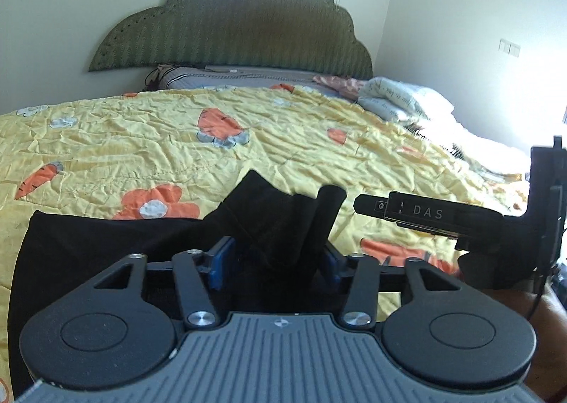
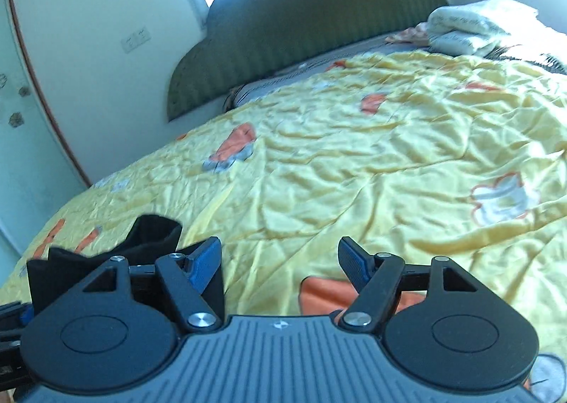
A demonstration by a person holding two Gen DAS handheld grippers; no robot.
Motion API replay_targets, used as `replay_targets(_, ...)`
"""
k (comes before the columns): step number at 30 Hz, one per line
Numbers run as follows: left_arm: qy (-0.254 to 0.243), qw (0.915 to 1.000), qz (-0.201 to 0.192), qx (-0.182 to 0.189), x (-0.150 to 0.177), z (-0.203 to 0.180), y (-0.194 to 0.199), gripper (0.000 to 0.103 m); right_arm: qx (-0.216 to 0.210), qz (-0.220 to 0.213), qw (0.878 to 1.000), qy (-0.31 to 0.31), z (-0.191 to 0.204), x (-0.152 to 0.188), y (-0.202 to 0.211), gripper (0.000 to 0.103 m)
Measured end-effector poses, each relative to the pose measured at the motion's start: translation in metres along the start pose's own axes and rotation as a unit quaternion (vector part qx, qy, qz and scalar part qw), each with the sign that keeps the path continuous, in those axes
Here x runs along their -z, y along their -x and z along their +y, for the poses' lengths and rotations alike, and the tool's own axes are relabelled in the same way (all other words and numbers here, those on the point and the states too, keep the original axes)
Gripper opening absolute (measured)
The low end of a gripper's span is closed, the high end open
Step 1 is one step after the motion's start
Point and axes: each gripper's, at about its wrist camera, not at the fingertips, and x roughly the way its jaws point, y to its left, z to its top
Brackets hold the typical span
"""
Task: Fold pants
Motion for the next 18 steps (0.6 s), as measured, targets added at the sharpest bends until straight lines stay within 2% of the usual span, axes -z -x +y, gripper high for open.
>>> replay_targets(2,0.013,0.9993,-0.028,0.021,-0.006,0.007,0.015,0.085,-0.004,-0.031,1.000,0.004,0.004,-0.006,0.009,0.073)
replay_targets(3,0.011,0.9989,-0.040,0.022,-0.009,0.009,0.021,0.090,-0.013,-0.040,0.999,0.013,0.010,-0.008,0.012,0.073)
replay_targets(4,0.003,0.9985,-0.053,0.013,-0.011,0.011,0.026,0.090,-0.026,-0.046,0.998,0.023,0.018,-0.010,0.016,0.073)
replay_targets(6,-0.024,0.9960,-0.076,-0.039,-0.016,0.016,0.031,0.090,-0.066,-0.034,0.996,0.050,0.034,-0.014,0.013,0.073)
replay_targets(7,-0.036,0.9928,-0.080,-0.081,-0.020,0.020,0.030,0.089,-0.090,-0.020,0.994,0.059,0.041,-0.015,0.010,0.073)
replay_targets(9,-0.038,0.9850,-0.062,-0.156,-0.025,0.036,0.020,0.081,-0.127,0.021,0.990,0.063,0.052,-0.014,-0.004,0.073)
replay_targets(10,-0.033,0.9815,-0.049,-0.182,-0.026,0.046,0.015,0.080,-0.139,0.045,0.988,0.058,0.055,-0.013,-0.013,0.073)
replay_targets(11,-0.023,0.9786,-0.032,-0.202,-0.028,0.059,0.008,0.078,-0.146,0.065,0.986,0.053,0.055,-0.012,-0.024,0.073)
replay_targets(14,0.012,0.9744,0.008,-0.224,-0.027,0.091,-0.003,0.076,-0.154,0.117,0.980,0.035,0.052,-0.010,-0.056,0.073)
replay_targets(15,0.022,0.9741,0.016,-0.225,-0.026,0.099,-0.004,0.076,-0.167,0.130,0.977,0.026,0.050,-0.009,-0.065,0.071)
replay_targets(17,0.035,0.9735,0.027,-0.224,-0.022,0.109,-0.008,0.076,-0.190,0.155,0.969,0.014,0.049,-0.009,-0.077,0.037)
replay_targets(18,0.038,0.9728,0.030,-0.226,-0.019,0.112,-0.009,0.076,-0.196,0.159,0.967,0.020,0.051,-0.009,-0.080,0.032)
